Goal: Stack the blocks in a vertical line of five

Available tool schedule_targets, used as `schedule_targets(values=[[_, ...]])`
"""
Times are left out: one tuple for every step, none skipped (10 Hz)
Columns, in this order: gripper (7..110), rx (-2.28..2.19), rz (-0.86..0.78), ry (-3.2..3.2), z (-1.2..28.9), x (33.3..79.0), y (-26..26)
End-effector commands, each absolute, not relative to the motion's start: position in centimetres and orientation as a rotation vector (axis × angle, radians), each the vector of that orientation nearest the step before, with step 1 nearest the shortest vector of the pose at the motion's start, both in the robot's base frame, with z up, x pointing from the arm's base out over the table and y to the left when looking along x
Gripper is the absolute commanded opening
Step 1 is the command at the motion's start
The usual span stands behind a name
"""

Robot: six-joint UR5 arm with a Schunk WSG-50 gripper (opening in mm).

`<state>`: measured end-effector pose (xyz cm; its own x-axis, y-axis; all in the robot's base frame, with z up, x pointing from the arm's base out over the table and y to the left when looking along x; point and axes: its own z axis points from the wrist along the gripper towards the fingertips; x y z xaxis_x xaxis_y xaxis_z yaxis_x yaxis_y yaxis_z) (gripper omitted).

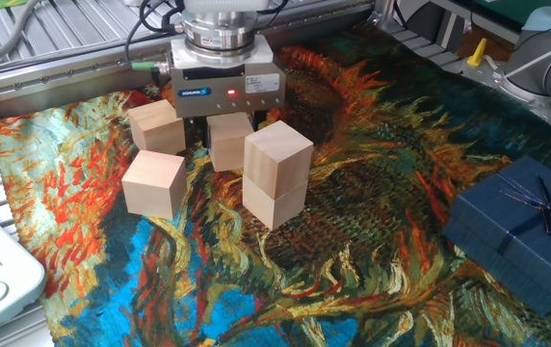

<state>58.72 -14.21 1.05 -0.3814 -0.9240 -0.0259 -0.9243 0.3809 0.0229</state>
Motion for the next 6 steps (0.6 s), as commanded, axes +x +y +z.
schedule_targets(values=[[66, -1.709, 0.062, 2.611, 1.14, 58.87, -13.99], [44, -1.699, 0.063, 2.618, 1.14, 58.86, -13.98], [44, -1.683, 0.066, 2.629, 1.14, 58.81, -13.91], [44, -1.669, 0.063, 2.637, 1.16, 58.81, -13.86], [44, -1.662, 0.062, 2.64, 1.18, 58.84, -13.85], [22, -1.645, 0.051, 2.648, 1.26, 58.98, -13.95]])
